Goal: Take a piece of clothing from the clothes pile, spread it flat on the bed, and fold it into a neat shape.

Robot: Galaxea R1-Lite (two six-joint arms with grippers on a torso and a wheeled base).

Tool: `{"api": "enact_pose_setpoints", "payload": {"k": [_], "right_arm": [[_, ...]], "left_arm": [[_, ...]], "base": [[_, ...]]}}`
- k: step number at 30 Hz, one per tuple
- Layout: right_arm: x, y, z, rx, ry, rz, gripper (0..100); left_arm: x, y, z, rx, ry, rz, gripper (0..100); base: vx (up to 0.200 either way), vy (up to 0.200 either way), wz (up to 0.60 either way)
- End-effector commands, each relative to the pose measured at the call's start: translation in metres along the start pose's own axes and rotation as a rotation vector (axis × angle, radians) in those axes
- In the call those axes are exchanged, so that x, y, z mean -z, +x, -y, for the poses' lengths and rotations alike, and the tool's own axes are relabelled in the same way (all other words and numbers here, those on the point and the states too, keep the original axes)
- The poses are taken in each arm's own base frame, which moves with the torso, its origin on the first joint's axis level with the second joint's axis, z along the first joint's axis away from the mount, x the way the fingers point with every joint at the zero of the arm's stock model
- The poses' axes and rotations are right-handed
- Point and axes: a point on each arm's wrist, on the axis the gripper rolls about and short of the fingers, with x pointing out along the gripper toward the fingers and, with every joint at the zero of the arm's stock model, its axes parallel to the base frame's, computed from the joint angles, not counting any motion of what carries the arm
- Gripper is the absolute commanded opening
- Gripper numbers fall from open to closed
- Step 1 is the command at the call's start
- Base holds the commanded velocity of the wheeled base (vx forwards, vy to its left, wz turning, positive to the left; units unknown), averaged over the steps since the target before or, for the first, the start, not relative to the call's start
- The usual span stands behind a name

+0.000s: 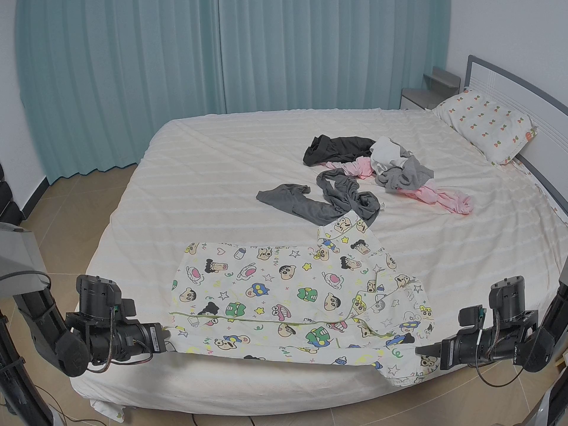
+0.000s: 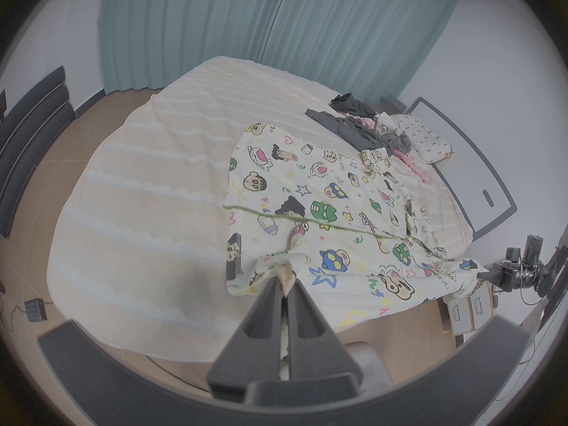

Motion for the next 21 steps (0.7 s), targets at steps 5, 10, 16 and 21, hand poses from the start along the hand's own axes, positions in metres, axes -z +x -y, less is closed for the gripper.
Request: {"api": "enact_pose_setpoints", "payload": {"k": [5, 10, 16, 21], "right_arm": [[-0.010, 0.029, 0.013, 0.043, 0.068, -0.015, 0], [-0.014, 0.044, 0.019, 0.063, 0.073, -0.021, 0], [-0.022, 0.054, 0.022, 0.063, 0.069, 0.001, 0], [-0.033, 0.064, 0.023, 0.062, 0.069, 0.029, 0]], "left_arm": [[-0.019, 0.026, 0.002, -0.017, -0.010, -0.051, 0], [-0.033, 0.041, 0.004, -0.021, -0.014, -0.056, 0], [-0.042, 0.063, 0.002, -0.067, -0.018, -0.073, 0], [-0.045, 0.079, 0.000, -0.079, -0.022, -0.101, 0]], "base": [[0.000, 0.000, 0.00], [0.000, 0.000, 0.00], [0.000, 0.000, 0.00], [0.000, 0.000, 0.00]]}}
